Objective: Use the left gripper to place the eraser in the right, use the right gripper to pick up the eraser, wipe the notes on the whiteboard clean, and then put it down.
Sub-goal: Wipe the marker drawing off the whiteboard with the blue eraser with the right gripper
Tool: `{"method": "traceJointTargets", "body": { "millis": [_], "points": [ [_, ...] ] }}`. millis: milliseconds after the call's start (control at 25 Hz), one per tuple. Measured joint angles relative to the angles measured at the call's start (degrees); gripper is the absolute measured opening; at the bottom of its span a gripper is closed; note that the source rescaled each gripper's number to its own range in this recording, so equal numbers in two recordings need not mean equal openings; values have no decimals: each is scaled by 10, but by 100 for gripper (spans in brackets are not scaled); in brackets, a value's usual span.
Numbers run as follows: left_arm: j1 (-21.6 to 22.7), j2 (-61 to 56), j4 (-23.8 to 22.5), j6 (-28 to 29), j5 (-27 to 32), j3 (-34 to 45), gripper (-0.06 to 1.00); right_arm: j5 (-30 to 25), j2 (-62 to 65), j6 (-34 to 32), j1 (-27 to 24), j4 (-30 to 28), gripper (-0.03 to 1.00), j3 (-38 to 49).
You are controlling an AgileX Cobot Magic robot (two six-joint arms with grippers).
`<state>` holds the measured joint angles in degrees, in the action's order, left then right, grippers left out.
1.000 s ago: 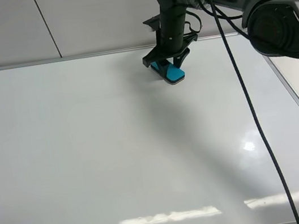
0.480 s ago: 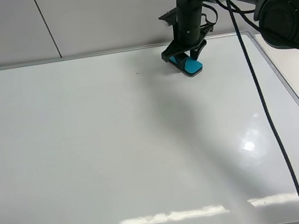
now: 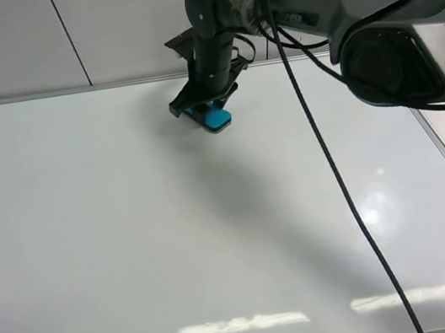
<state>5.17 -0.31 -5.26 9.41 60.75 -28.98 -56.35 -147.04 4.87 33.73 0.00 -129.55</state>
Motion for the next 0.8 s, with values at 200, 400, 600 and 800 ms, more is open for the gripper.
{"method": "traceJointTargets", "body": {
  "millis": [200,400,600,800],
  "points": [
    [0,0,0,0,0,0,100,54,-14,-23,38,23,1,-4],
    [0,0,0,0,0,0,100,54,-18,-41,47,24,1,-8],
    [0,0,0,0,0,0,100,37,-19,-77,46,0,1,-9],
    [0,0,0,0,0,0,100,2,-17,-90,23,0,1,-10]
  ]
}}
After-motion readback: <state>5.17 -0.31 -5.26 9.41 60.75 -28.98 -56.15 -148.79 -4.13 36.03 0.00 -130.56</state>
